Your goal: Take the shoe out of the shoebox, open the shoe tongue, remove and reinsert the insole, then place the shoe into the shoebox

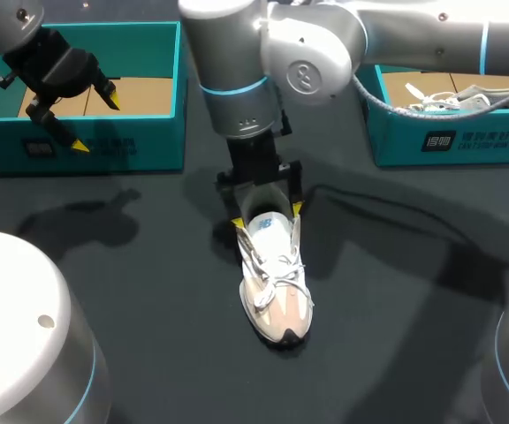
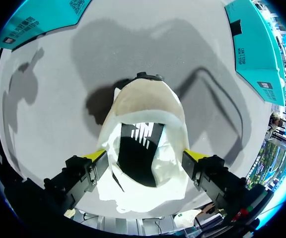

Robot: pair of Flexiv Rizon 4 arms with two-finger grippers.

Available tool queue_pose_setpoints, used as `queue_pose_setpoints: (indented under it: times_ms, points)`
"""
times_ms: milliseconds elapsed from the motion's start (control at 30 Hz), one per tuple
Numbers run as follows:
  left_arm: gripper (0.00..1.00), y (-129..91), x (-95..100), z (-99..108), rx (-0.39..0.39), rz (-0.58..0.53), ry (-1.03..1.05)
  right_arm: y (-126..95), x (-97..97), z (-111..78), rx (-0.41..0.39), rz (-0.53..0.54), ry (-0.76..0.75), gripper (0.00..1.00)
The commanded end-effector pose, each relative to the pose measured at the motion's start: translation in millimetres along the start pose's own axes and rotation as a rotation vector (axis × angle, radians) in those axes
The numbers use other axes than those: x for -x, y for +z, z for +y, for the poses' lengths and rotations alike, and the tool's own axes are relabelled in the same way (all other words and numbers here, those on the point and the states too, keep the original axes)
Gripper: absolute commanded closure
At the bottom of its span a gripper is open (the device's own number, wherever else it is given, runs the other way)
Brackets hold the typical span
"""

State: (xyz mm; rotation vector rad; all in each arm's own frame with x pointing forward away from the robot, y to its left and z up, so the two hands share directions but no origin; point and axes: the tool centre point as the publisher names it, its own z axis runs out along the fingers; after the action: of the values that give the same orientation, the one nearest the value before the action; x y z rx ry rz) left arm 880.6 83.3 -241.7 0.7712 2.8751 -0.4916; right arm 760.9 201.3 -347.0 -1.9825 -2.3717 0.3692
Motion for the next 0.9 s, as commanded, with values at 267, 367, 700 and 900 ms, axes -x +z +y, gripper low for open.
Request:
queue_pose_setpoints:
  times_ms: [267, 367, 700, 900]
  points:
    - [0.00, 0, 0.3, 0, 0.002, 0.002, 0.001, -10, 4.5, -7.3, 0.079, -0.032, 0.021, 0.02]
    - [0.00, 0, 0.3, 0, 0.002, 0.002, 0.001, -12, 4.3, -8.5, 0.083, -0.032, 0.017, 0.07]
    - [0.00, 0, 0.3, 0, 0.002, 0.002, 0.001, -17, 1.7, -15.6, 0.107, -0.031, 0.025, 0.30]
    - [0.00, 0, 0.3, 0, 0.002, 0.002, 0.001, -26, 0.9, -25.9, 0.130, -0.037, 0.028, 0.35]
